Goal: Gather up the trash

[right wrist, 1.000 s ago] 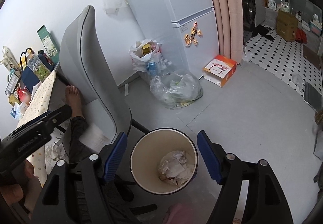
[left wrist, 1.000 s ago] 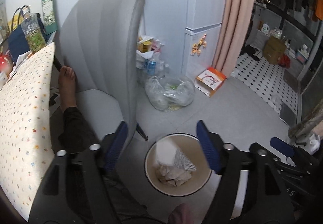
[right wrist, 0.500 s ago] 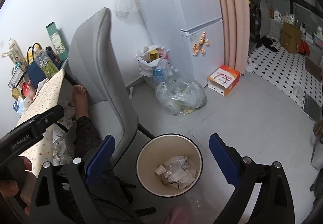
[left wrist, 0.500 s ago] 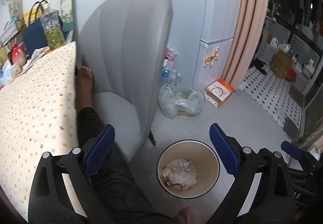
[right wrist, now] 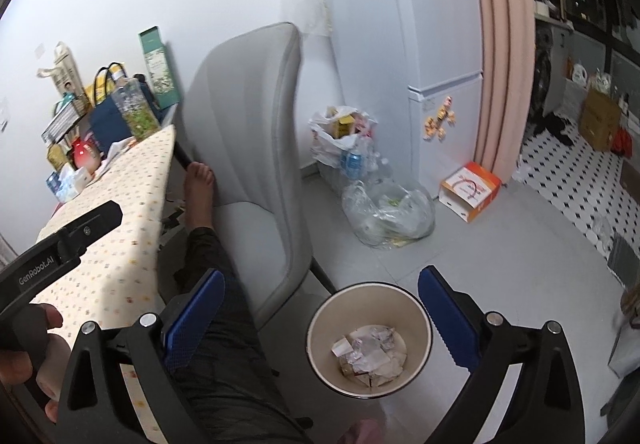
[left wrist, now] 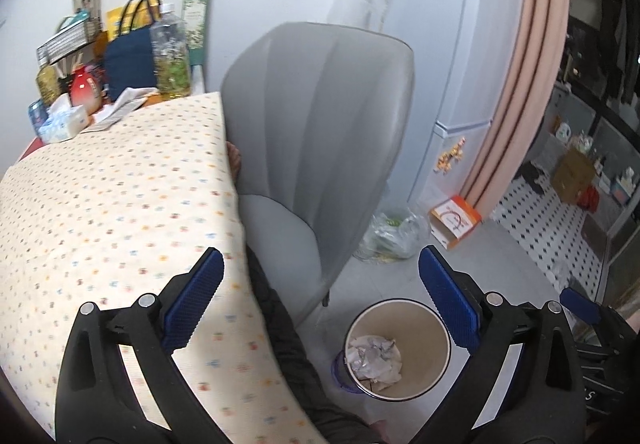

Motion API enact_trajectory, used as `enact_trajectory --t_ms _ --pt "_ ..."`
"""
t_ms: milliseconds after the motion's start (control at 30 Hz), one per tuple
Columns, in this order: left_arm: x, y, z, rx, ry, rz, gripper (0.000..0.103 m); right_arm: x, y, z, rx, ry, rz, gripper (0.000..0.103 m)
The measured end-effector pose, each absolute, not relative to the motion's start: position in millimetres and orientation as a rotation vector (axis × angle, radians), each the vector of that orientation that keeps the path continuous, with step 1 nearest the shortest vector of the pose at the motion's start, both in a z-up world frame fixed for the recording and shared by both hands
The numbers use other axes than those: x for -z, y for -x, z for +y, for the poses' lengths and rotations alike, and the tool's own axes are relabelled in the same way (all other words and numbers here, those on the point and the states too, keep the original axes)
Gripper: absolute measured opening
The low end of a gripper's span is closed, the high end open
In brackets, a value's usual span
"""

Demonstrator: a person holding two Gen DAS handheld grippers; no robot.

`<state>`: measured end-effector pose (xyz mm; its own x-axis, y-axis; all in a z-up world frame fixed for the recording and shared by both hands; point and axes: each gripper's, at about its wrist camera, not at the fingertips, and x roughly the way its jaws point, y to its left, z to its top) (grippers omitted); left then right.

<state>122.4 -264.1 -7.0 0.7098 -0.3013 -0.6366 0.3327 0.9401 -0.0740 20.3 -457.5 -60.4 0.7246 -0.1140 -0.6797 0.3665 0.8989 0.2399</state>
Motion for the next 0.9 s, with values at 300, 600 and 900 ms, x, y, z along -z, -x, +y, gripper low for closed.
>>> enact_trajectory --t_ms 300,600,900 --pt "-13.8 -110.9 -206.4 0.298 -0.002 0.65 0.097 27.8 -25.8 -413.0 0.217 -0.313 0.685 0.095" --pt "-32.8 -94.0 -158.6 0.256 0.037 0.606 0.097 0.0 -20.8 -373.7 0.166 -0.263 0.657 0.095" --pt "-43.1 -75.1 -118.1 0.209 0.056 0.578 0.097 -19.9 -15.6 -336.3 0.116 -0.227 0.636 0.095"
